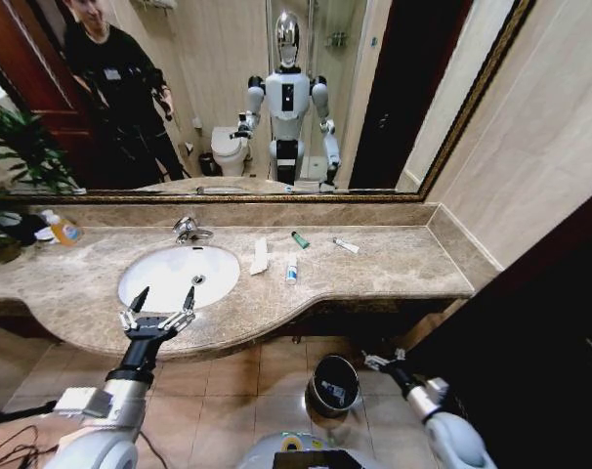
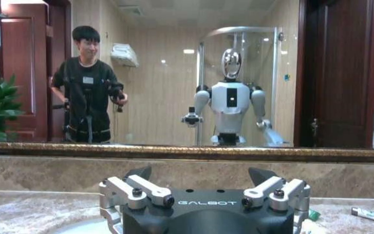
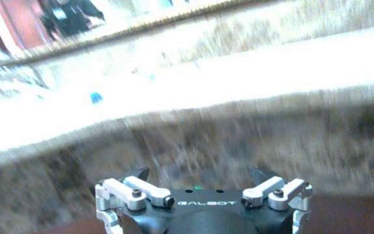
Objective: Pick up the trash from the sink and place it in the trash bin.
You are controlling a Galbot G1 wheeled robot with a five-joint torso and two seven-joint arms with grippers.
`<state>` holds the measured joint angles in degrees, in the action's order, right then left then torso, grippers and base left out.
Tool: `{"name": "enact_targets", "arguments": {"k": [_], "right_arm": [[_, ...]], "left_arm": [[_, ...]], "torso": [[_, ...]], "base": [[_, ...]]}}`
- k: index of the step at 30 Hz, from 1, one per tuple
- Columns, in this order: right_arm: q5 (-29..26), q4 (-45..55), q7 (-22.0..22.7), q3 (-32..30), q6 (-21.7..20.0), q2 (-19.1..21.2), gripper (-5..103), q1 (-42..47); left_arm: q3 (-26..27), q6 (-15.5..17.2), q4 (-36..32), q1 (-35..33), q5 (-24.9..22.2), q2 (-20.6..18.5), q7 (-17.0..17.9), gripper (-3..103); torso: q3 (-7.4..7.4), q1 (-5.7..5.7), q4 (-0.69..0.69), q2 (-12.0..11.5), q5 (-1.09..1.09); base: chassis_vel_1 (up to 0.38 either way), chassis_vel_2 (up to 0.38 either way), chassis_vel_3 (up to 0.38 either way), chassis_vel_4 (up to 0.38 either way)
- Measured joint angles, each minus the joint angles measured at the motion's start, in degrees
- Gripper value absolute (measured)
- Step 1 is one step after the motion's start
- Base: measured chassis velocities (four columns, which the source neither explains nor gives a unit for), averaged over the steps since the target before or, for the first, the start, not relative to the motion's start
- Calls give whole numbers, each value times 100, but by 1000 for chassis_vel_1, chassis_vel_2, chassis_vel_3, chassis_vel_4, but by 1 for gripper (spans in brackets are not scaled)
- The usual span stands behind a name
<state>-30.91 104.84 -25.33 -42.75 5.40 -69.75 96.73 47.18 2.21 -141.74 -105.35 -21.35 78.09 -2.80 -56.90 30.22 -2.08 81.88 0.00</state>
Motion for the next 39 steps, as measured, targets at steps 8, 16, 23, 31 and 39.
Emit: {"name": "enact_targets", "arguments": {"k": [8, 16, 23, 31, 39], "right_arm": [[-94, 705, 20, 111, -749, 582, 100, -1095], [-464, -166, -765, 453, -1751, 1627, 100, -2703], [-480, -1148, -1107, 1265, -1948, 2045, 100, -4060], [-400, -2387, -938, 2642, -1868, 1767, 100, -5766], [-47, -3759, -979, 3391, -1775, 1187, 100, -6867]], "left_arm": [[0, 0, 0, 0, 0, 0, 0, 100], [0, 0, 0, 0, 0, 1, 0, 100], [0, 0, 0, 0, 0, 0, 2, 100], [0, 0, 0, 0, 0, 0, 1, 100], [0, 0, 0, 1, 0, 0, 0, 100]], "torso": [[0, 1, -4, 0, 2], [-1, 1, -5, 0, -1], [-1, 1, -2, -1, 1], [-1, 2, -4, -1, 0], [-1, 2, -4, -1, 0]], "base": [[0, 0, 0, 0], [0, 0, 0, 0], [0, 0, 0, 0], [0, 0, 0, 0], [0, 0, 0, 0]]}}
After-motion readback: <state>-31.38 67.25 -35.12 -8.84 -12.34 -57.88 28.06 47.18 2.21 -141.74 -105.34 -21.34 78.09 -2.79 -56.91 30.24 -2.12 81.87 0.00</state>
